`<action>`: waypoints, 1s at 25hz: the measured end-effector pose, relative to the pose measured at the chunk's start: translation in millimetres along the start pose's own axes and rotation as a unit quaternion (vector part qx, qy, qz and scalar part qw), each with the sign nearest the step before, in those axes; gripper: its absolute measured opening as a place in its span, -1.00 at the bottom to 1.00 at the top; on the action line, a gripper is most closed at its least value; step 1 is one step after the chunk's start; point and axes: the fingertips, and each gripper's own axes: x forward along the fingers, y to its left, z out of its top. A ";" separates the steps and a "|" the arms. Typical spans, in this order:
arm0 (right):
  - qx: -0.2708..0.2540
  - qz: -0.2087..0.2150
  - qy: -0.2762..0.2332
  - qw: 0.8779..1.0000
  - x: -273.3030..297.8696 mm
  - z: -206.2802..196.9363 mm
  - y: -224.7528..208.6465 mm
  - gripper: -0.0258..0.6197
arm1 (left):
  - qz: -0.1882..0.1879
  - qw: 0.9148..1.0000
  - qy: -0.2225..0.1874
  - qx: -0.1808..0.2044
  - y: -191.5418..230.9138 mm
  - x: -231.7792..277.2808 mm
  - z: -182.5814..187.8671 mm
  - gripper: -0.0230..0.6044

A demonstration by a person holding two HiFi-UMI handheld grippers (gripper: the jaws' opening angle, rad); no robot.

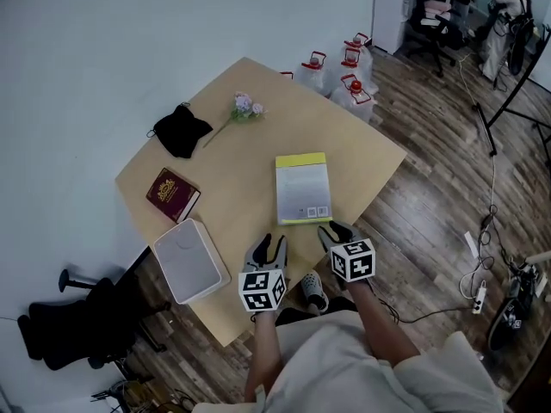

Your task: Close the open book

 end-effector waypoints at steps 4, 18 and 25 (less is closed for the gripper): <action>-0.011 0.016 -0.036 0.999 -39.6 -0.8 5.0 -0.47 | -0.010 1.000 -0.003 -0.014 -25.4 -16.4 -11.2 -0.45; 0.010 0.037 -0.068 0.997 -127.8 -42.0 27.1 -0.64 | -0.010 1.000 -0.016 0.011 -83.2 -80.8 -40.9 -0.80; 0.011 0.029 -0.091 0.995 -163.1 -59.4 32.7 -0.86 | -0.010 1.000 -0.018 0.016 -98.3 -113.0 -57.5 -0.85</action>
